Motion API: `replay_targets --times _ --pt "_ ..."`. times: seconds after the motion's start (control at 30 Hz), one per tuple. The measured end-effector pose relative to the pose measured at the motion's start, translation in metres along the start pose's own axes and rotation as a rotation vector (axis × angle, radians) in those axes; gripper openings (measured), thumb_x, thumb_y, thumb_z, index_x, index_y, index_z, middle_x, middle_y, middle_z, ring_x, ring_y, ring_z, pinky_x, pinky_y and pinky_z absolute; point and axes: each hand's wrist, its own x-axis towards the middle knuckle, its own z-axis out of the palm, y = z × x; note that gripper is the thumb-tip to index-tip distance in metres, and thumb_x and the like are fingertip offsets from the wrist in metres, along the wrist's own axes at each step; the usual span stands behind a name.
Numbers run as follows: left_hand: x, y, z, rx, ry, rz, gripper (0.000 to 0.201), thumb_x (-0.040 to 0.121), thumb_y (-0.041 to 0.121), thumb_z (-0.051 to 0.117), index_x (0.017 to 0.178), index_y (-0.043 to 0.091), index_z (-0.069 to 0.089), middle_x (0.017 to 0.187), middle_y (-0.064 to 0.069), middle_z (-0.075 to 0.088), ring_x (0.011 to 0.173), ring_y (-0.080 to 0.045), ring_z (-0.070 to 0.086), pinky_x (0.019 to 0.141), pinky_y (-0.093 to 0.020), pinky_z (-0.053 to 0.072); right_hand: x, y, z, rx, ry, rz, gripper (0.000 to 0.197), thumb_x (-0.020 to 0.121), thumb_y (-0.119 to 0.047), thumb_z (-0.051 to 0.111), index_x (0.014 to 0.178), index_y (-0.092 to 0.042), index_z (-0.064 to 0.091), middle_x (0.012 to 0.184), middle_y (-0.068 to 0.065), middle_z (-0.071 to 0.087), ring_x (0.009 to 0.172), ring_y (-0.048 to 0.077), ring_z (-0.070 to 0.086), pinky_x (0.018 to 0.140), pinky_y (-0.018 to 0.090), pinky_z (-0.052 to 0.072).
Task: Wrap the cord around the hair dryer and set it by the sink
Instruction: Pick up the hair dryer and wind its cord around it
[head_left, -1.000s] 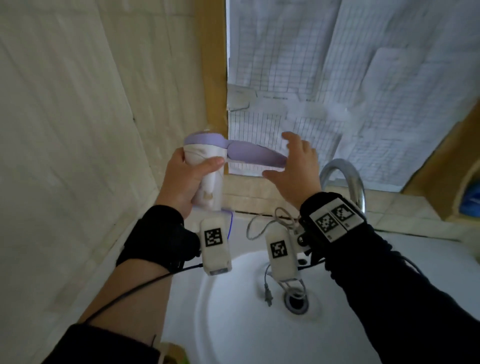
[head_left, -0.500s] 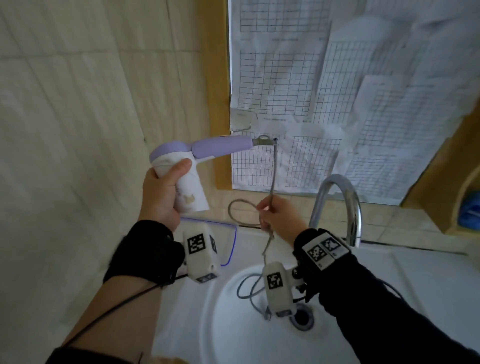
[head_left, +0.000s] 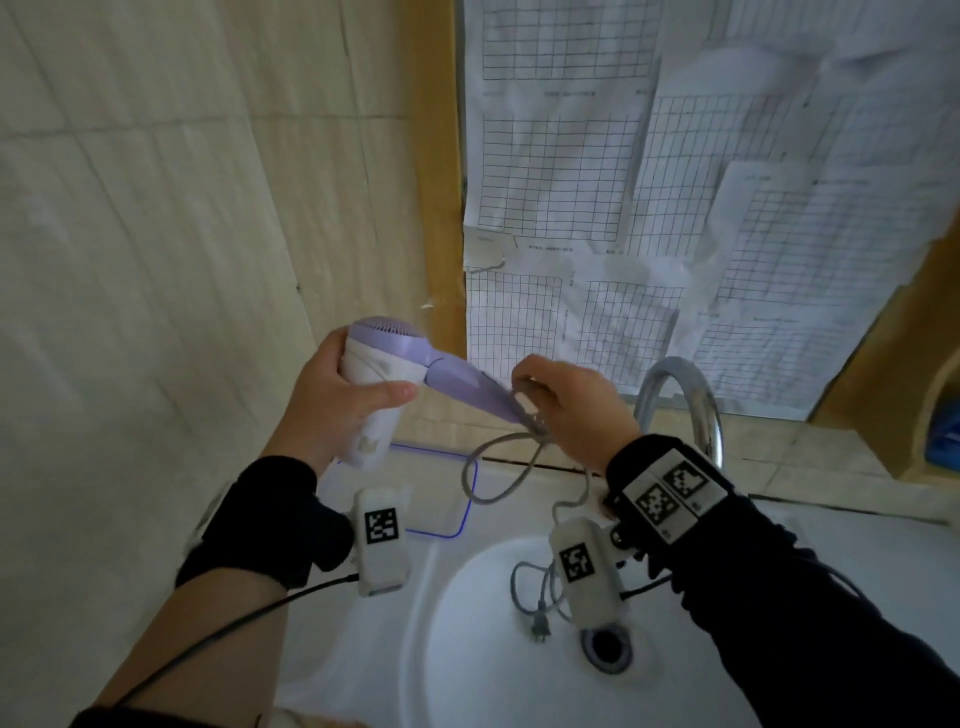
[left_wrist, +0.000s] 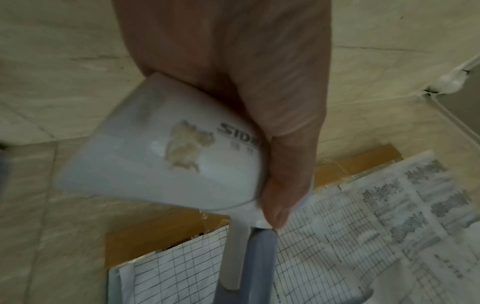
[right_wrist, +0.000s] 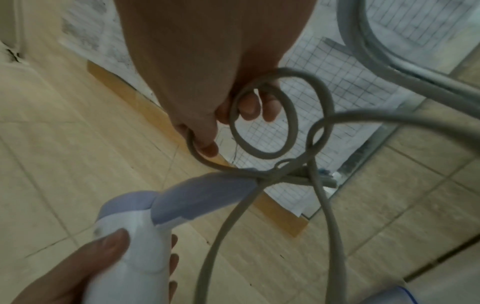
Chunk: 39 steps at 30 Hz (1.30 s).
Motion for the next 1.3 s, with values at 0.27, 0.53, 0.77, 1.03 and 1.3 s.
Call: replay_targets --times 0.27,0.53,0.77,1.03,1.3 --pt "-0.002 -0.006 -0.007 -0.127 -0.128 -0.096 0.056 0.037 0.028 0.077 0.091 0.028 0.065 0.081 0.000 0.070 0.066 -0.014 0.064 0.058 -0.027 0.052 0.014 0.008 -0.015 0.001 0.033 0.082 0.033 0.095 -0.039 0.043 0.088 -0.010 0.059 0.060 -0.007 0.048 0.067 0.023 0.051 0.067 0.034 0.045" --pt "-0.003 -0.011 -0.006 -0.157 -0.065 -0.099 0.057 0.038 0.029 0.076 0.094 0.026 0.064 0.087 -0.004 0.068 0.072 -0.019 0.063 0.064 -0.030 0.051 0.016 0.004 -0.021 -0.017 -0.031 0.093 0.029 0.095 -0.035 0.043 0.075 -0.015 0.050 0.060 -0.005 0.048 0.057 0.014 0.045 0.056 0.029 0.037" --pt "0.002 0.015 0.003 -0.069 -0.012 0.076 0.049 0.050 0.013 0.078 0.090 0.035 0.059 0.086 0.012 0.066 0.064 0.006 0.064 0.056 -0.013 0.051 0.019 -0.012 -0.015 0.002 -0.170 0.084 0.030 0.085 -0.012 0.054 0.114 -0.010 0.056 0.102 0.008 0.060 0.088 0.024 0.054 0.075 0.029 0.042" --pt "0.004 0.046 0.007 0.078 -0.035 0.257 0.065 0.044 0.033 0.079 0.103 0.040 0.054 0.098 0.020 0.064 0.089 -0.001 0.061 0.074 -0.016 0.047 0.023 -0.024 -0.030 0.347 -0.258 0.111 0.051 0.077 -0.025 0.072 0.120 -0.014 0.046 0.096 -0.006 0.050 0.081 0.012 0.047 0.069 0.022 0.036" --pt "0.007 0.071 0.022 0.311 -0.134 0.394 0.082 0.058 0.027 0.084 0.130 0.026 0.045 0.113 0.016 0.055 0.102 -0.004 0.054 0.077 -0.003 0.041 0.035 -0.033 -0.024 0.559 -0.037 0.169 0.015 0.077 -0.013 0.071 0.078 -0.016 0.056 0.069 -0.004 0.053 0.065 0.011 0.049 0.064 0.024 0.040"
